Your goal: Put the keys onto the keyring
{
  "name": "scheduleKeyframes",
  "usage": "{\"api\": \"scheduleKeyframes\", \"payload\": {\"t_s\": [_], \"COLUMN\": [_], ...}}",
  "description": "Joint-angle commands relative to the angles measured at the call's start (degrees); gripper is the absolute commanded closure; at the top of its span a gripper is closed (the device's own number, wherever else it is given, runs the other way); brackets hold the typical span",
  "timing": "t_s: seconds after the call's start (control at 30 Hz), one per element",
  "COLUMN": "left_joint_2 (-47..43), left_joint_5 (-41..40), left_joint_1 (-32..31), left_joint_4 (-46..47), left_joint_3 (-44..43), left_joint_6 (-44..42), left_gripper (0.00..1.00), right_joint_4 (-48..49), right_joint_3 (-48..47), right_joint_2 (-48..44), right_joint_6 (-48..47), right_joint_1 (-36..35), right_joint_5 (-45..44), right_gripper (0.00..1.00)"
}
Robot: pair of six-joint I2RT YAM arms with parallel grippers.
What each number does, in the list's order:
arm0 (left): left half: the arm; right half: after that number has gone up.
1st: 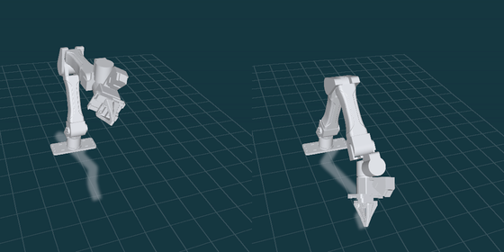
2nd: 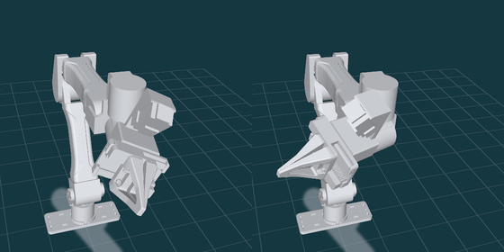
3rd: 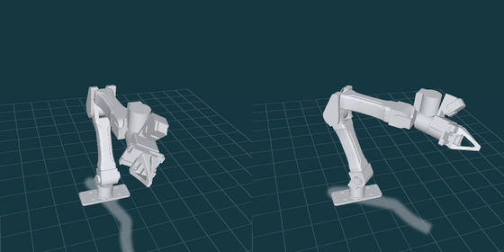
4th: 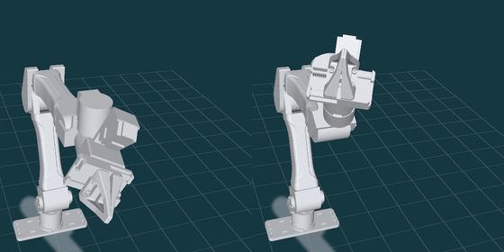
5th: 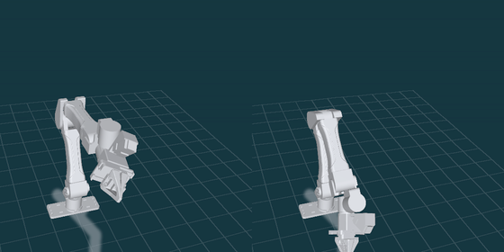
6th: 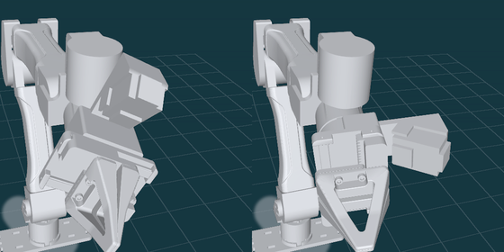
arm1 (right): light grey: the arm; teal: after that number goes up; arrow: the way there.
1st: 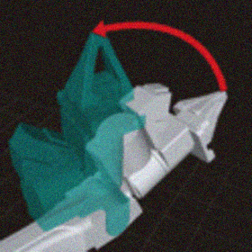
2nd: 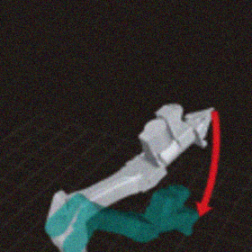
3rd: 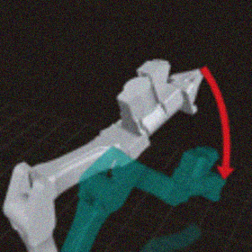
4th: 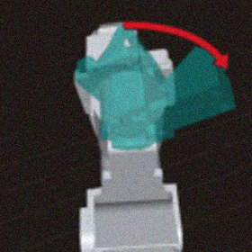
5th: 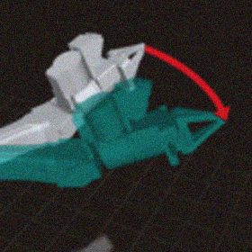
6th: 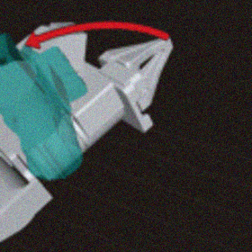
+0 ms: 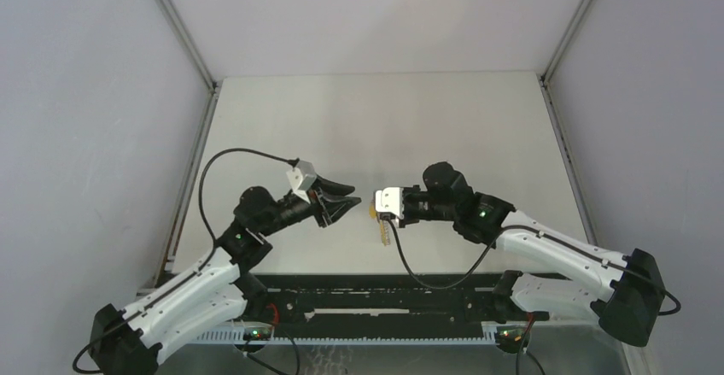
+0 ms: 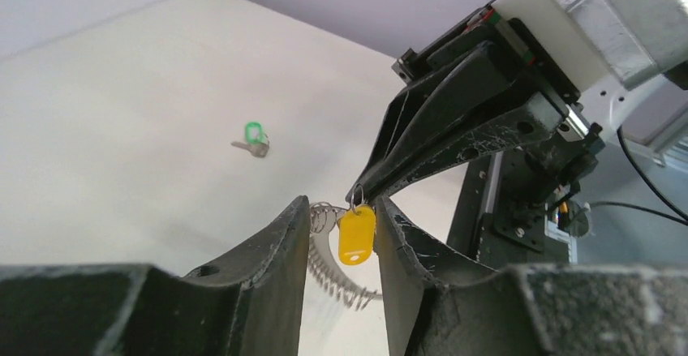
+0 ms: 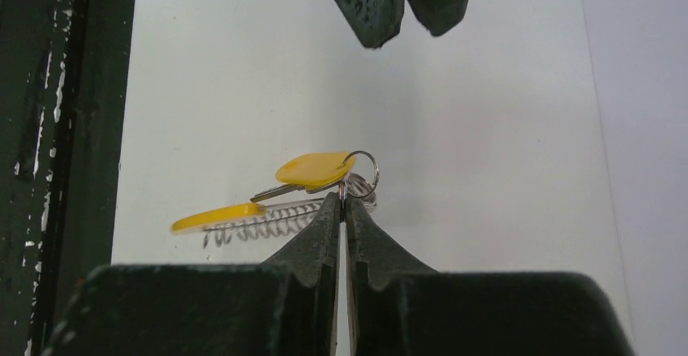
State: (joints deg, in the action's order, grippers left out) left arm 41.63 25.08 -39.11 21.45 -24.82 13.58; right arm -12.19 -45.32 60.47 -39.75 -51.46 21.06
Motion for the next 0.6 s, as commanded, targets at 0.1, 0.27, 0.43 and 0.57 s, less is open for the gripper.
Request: {"api": "scheduleKeyframes", "payload": {"t_s": [0.1, 0.27, 0.43, 0.57], "left_joint_2": [9.0, 11.7, 13.8, 16.4], "left_joint_5": [7.3, 8.3, 10.4, 11.6], "left_joint_1": [0.4, 0.4, 0.4, 0.4], "left_joint_4": [-2.4, -1.1, -0.9, -1.0], "left_joint_3": [-7.7, -9.4, -10.4, -11.0], "left_joint_6": [3.2, 4.3, 5.1, 5.8], "left_gripper": [0.59, 0.6, 0.62, 0.65], "right_joint_4": [0.0, -0.1, -0.4, -0.6], "right_joint_3": [-3.4, -3.5, -3.6, -3.7], "right_joint_2": [0.3, 0.3, 0.0, -0.1], "right_joint_6": [-2.7, -3.3, -3.6, -3.8], "right_joint_1": [-1.8, -2.3, -2.5, -2.7], "right_joint_5": [-3.2, -3.7, -4.1, -4.1], "right_gripper": [1.0, 1.0, 1.0, 1.0]}}
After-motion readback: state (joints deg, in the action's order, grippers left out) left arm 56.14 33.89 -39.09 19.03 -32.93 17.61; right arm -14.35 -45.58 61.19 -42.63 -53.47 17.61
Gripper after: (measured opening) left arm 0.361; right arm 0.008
